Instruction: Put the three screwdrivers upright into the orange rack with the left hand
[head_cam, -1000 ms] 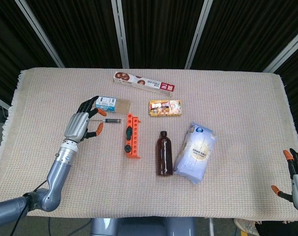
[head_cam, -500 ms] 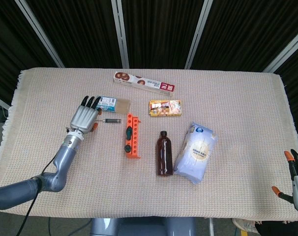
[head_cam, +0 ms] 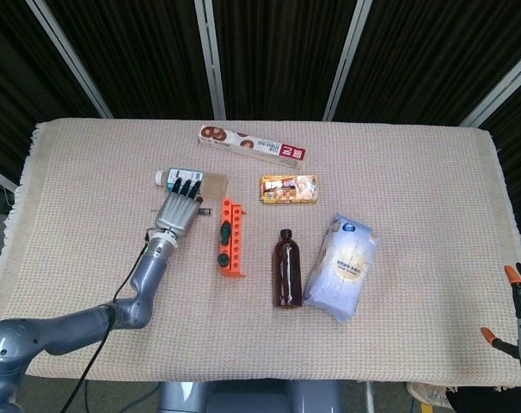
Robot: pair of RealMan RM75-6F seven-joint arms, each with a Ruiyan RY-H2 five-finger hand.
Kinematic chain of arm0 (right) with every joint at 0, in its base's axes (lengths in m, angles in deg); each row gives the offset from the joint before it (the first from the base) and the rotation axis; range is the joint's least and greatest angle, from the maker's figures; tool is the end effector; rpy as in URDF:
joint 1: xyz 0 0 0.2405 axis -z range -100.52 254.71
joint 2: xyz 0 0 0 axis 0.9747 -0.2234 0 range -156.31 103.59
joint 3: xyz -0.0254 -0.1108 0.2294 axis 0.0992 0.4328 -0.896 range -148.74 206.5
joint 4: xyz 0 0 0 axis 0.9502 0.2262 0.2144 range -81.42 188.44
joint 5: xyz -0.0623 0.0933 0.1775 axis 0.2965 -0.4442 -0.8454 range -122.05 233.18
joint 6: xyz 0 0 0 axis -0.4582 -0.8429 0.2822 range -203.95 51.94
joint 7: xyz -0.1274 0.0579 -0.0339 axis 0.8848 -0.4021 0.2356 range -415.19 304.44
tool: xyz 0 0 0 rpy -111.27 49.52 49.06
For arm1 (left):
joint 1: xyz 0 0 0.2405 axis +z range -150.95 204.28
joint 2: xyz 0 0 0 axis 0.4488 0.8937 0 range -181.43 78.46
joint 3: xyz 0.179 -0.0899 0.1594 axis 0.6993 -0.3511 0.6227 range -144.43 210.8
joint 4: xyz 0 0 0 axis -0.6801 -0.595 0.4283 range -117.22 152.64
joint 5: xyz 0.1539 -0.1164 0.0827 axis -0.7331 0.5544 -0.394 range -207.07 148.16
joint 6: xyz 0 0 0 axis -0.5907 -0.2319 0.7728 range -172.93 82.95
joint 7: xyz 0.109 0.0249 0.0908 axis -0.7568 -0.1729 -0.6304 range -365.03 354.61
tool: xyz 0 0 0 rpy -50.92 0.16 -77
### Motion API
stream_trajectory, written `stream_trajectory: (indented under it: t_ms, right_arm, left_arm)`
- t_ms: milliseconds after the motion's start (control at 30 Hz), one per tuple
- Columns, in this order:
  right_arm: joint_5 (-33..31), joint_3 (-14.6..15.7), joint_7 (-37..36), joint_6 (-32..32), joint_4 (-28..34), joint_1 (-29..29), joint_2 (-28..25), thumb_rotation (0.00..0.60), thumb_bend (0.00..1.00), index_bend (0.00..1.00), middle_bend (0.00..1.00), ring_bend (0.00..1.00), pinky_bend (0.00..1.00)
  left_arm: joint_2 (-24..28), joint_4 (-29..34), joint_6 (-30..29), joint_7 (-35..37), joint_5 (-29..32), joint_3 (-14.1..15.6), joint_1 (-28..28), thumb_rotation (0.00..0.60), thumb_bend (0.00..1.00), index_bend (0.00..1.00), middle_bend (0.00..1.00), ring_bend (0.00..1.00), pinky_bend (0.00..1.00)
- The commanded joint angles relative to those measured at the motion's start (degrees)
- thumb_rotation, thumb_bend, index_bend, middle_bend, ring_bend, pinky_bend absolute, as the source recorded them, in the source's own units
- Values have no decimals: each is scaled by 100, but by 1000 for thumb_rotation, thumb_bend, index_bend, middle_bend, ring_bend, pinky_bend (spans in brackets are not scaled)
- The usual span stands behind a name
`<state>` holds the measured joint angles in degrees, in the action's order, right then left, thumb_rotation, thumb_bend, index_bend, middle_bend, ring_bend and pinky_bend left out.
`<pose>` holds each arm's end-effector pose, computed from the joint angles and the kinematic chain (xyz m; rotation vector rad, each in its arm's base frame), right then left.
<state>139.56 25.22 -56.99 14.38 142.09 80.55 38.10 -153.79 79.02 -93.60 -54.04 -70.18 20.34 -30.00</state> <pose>-0.3439 -0.1357 0.1800 1.2240 -0.8909 0.8196 -0.1306 0.4160 -0.0628 -1.8641 -0.6419 -0.4945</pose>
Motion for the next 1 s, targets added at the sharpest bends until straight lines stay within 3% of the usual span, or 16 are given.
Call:
stream_trajectory:
  t_ms: [33,367,567,733,800,1000]
  right_arm:
    - [-7,0,-10,4,-8,9,-3,600,0,0,0,0,0]
    - [-56,-7,-28,0,-32,39,-6,600,0,0,0,0,0]
    - [-55,-11,-36,4,-31,43,-3,600,0,0,0,0,0]
    - [-25,-10,-58,-4,-44,31,8,600,0,0,0,0,0]
    - [-4,-8,-90,16,-54,38,12,600,0,0,0,0,0]
    - [-1,-7,-115,33,-81,53,19,600,0,0,0,0,0]
  left_arm:
    - [-182,-203,-5,-18,129,-68,-86,600,387,274,0,0,0]
    - [-547,-709,63,314,130,-158,-153,600,386,263,0,0,0]
    - [-569,-713,29,390,-16,-88,-121,600,386,398,0,0,0]
    - [-463,-528,-178,573,-257,-14,34,600,385,454,0,0,0]
    - [-292,-222,-527,848,-487,-6,241,600,384,458,0,0,0]
    - [69,347,-1014,1262,-1043,152,601,600,375,411,0,0,0]
